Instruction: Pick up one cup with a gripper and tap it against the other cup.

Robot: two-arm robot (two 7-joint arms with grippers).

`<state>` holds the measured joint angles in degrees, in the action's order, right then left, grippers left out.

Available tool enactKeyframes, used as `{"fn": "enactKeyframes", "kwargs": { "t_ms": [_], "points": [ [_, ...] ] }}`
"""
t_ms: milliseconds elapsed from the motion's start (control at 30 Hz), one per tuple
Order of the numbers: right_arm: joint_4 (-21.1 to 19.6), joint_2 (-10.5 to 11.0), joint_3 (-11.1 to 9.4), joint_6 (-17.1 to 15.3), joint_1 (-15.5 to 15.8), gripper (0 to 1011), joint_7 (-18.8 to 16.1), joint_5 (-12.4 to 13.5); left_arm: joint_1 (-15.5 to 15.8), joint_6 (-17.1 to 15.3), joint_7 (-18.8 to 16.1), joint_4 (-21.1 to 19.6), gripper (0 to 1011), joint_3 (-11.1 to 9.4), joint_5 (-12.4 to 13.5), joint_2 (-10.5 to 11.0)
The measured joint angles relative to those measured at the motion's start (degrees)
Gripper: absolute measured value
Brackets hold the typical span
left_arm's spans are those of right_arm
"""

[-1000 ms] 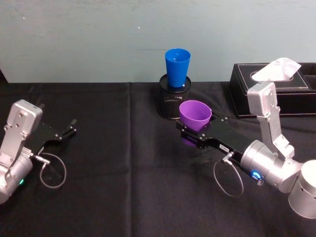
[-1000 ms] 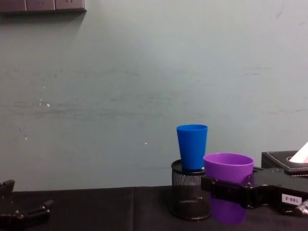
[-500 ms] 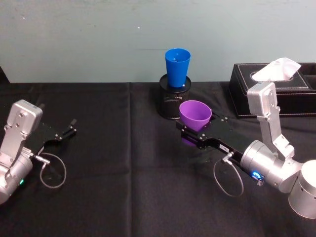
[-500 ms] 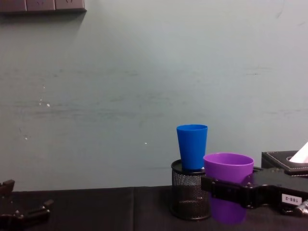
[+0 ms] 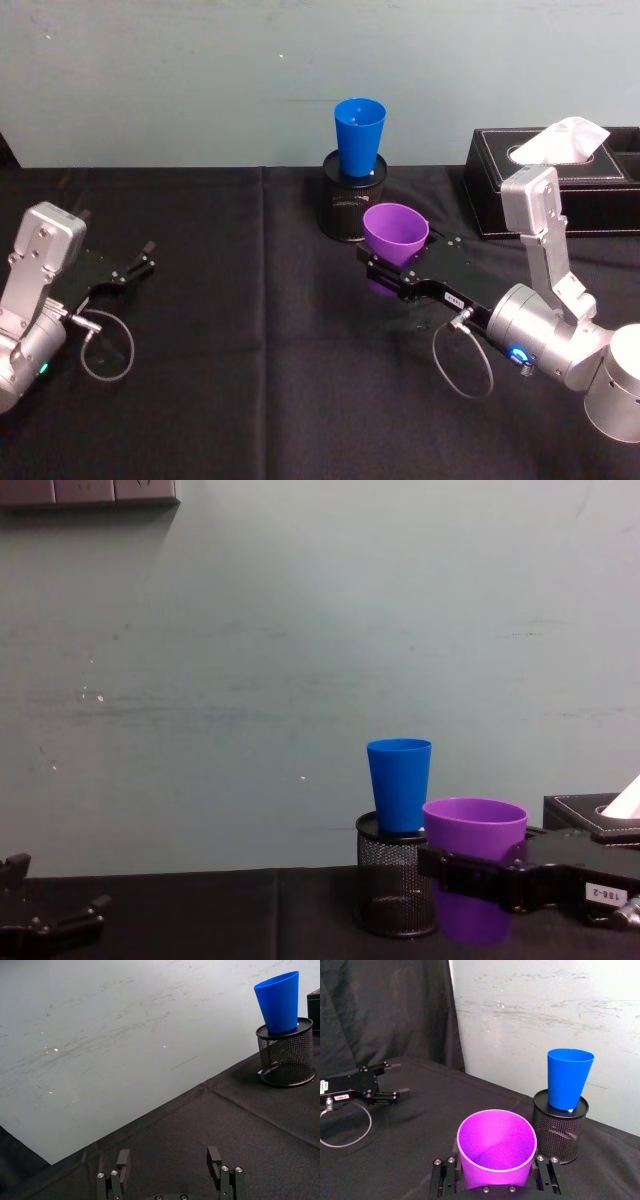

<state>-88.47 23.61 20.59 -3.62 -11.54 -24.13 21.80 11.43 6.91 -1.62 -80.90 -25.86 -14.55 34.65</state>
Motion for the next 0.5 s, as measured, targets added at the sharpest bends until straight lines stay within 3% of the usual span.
{"fn": "enactKeyframes", "kwargs": {
  "t_ms": [500],
  "points": [
    [1.37, -0.45, 0.60, 0.27, -1.15, 723, 0.03, -0.19, 0.00, 0.00, 0.00, 0.00, 1000, 0.00, 0.00, 0.00]
  ]
}}
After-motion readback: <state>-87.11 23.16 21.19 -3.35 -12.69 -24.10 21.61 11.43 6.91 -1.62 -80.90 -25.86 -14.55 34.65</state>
